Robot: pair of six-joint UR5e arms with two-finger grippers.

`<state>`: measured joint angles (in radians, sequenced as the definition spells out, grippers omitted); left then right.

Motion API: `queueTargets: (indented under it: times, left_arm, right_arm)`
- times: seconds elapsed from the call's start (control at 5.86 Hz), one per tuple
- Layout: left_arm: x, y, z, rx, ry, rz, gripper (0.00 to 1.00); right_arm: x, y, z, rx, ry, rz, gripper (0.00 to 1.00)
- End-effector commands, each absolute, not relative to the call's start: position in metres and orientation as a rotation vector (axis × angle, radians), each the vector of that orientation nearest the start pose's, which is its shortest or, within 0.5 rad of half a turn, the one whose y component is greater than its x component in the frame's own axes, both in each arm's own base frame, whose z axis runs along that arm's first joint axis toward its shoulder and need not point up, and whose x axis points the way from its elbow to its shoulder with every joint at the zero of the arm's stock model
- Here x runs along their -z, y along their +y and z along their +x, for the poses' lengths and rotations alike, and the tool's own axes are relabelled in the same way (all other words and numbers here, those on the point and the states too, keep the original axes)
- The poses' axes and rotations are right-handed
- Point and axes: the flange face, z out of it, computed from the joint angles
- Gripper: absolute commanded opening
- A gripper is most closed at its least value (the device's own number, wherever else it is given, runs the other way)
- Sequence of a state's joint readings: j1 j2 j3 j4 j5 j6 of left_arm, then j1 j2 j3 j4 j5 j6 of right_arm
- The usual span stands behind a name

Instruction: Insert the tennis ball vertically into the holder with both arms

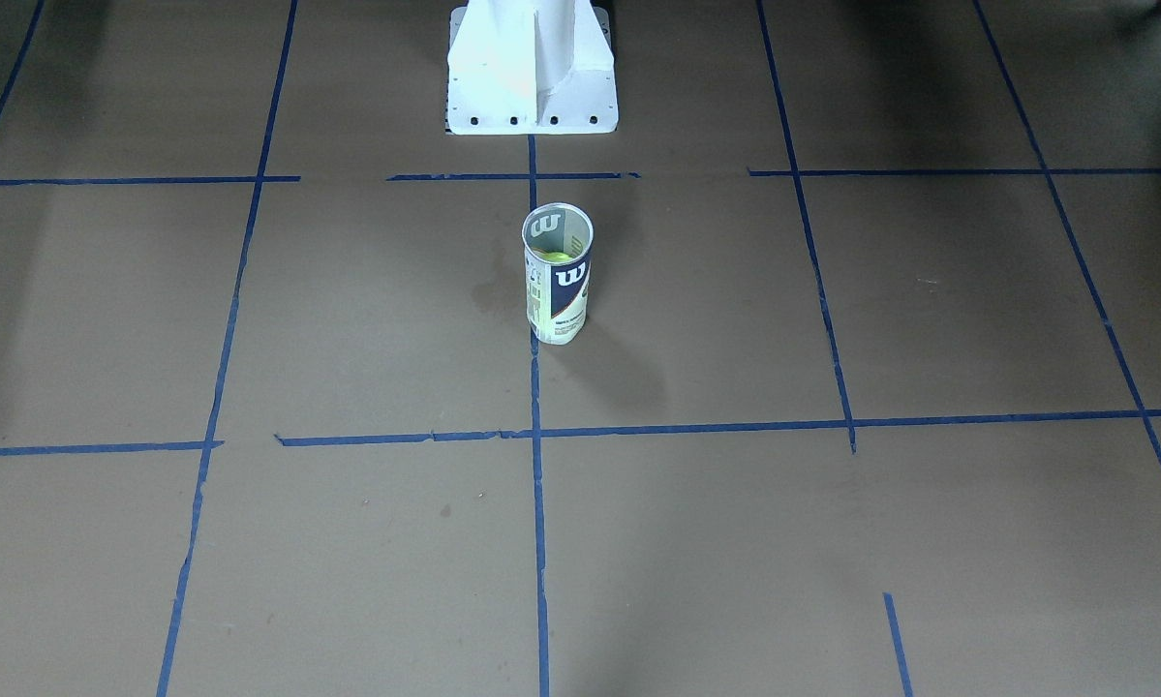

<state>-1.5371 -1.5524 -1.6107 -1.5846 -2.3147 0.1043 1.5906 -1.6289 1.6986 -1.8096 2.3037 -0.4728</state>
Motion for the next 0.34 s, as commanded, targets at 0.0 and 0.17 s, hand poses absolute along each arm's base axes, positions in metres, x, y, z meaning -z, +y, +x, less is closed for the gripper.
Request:
queueTargets:
  times: [0.0, 0.17]
  left_arm:
    - [-0.6495, -0.4884, -0.0494, -0.144, 0.743, 0.058, 1.00]
    - [-0.6496, -0.4884, -0.0495, -0.144, 0.741, 0.058, 1.00]
  right_arm:
    - [-0.6524, -0.4505, 0.0758, 0.369, -0.753, 0.017, 1.00]
    - [-0.6523, -0.4505, 0.0756, 0.368, -0.754, 0.017, 1.00]
